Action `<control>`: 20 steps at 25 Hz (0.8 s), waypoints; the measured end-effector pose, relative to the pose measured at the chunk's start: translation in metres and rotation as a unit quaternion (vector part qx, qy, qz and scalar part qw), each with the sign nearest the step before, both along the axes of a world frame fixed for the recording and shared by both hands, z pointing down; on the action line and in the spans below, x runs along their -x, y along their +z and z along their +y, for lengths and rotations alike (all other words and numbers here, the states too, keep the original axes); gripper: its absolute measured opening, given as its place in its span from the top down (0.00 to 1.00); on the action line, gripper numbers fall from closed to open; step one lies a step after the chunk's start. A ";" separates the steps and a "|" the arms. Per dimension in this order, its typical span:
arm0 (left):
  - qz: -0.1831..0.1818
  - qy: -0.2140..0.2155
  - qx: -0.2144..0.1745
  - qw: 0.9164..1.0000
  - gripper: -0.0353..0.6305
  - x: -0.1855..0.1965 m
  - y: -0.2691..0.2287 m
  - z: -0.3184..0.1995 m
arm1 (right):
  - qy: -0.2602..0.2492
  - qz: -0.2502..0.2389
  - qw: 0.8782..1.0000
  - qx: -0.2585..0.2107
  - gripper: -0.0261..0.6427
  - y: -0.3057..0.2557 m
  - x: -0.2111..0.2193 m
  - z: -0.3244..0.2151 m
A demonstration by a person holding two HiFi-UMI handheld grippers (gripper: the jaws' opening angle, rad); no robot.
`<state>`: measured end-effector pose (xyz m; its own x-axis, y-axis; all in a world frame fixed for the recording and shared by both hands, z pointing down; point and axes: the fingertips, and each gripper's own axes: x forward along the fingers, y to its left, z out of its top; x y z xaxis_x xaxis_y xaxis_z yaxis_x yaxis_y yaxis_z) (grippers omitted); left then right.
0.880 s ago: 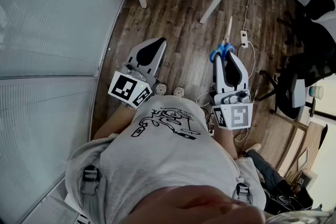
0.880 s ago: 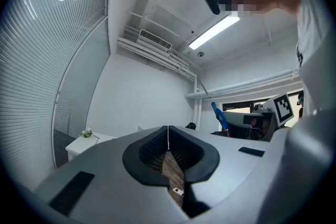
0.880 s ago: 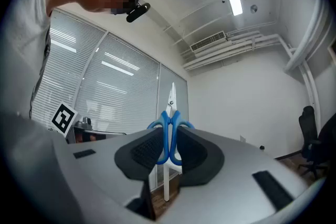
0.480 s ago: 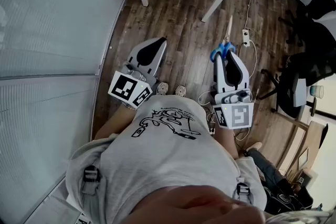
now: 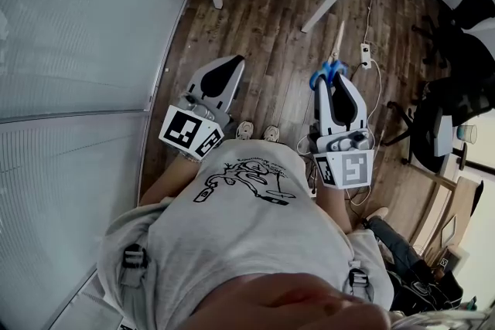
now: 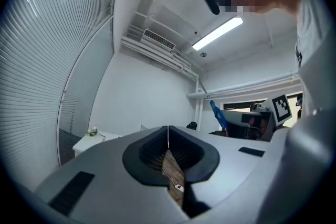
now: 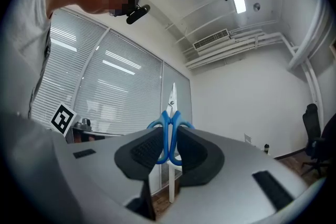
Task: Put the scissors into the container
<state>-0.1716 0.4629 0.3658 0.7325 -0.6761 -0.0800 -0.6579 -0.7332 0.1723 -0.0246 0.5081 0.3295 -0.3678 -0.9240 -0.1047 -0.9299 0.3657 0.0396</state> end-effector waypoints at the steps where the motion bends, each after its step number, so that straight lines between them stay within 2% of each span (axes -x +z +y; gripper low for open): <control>1: -0.001 0.000 -0.001 1.000 0.91 0.004 -0.001 0.000 | 0.000 0.000 1.000 0.001 0.83 0.000 0.004 -0.001; 10: -0.017 -0.012 -0.008 1.000 0.91 0.031 -0.009 -0.015 | 0.005 -0.003 1.000 0.009 0.83 -0.005 0.018 -0.007; 20: -0.016 -0.002 -0.009 1.000 0.91 0.021 -0.007 -0.025 | 0.009 -0.006 1.000 0.012 0.83 0.000 0.013 -0.022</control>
<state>-0.1922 0.4379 0.3584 0.7323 -0.6775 -0.0688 -0.6657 -0.7335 0.1371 -0.0379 0.4860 0.3295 -0.3510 -0.9325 -0.0855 -0.9363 0.3505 0.0204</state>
